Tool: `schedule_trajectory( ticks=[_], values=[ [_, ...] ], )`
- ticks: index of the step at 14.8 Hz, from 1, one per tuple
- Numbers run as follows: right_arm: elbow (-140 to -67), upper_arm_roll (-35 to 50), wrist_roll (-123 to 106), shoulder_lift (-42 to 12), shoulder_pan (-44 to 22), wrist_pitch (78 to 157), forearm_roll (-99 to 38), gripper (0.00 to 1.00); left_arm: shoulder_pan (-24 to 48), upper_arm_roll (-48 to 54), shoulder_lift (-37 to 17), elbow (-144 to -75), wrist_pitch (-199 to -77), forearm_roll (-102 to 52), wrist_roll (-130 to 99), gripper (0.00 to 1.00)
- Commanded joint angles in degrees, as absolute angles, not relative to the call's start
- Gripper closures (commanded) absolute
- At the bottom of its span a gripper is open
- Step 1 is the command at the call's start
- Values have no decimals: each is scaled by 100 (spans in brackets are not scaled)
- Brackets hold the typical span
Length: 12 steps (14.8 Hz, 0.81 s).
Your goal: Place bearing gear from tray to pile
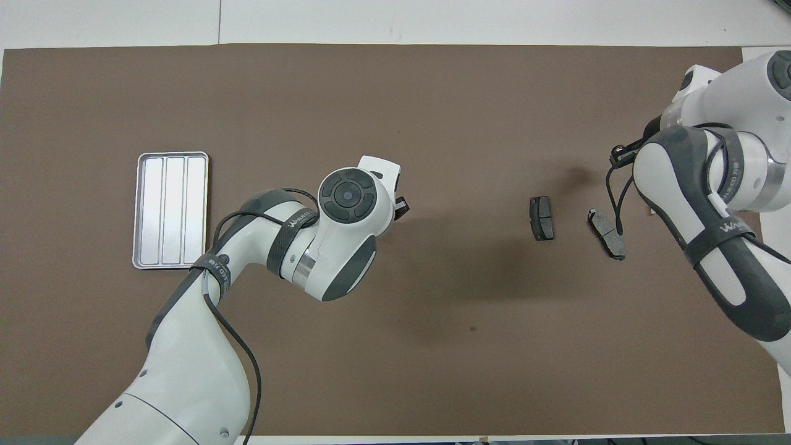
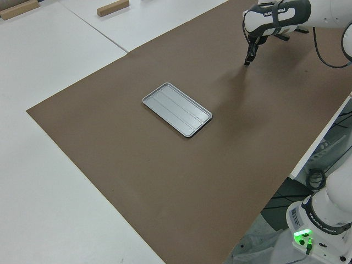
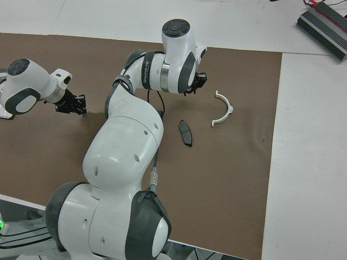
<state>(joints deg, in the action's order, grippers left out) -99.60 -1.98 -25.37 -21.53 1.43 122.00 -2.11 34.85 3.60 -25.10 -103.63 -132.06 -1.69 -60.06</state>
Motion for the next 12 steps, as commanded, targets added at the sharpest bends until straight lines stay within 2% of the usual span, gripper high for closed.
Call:
schedule_trajectory(
  ticks=[1, 9, 12],
  values=[
    [-10353, -114, -2803, -2074, 290, 12568, -123, 100, 3639, 255, -2373, -10600, -13324, -193, -6100, 89],
    [-10608, -114, -3278, -2372, 562, 13183, -123, 100, 3709, 246, -2391, -10608, -13228, -167, -6108, 88],
    [-10626, -114, -3340, -2443, 580, 13263, -123, 100, 3709, 246, -2399, -10608, -13228, -167, -6117, 80]
  ],
)
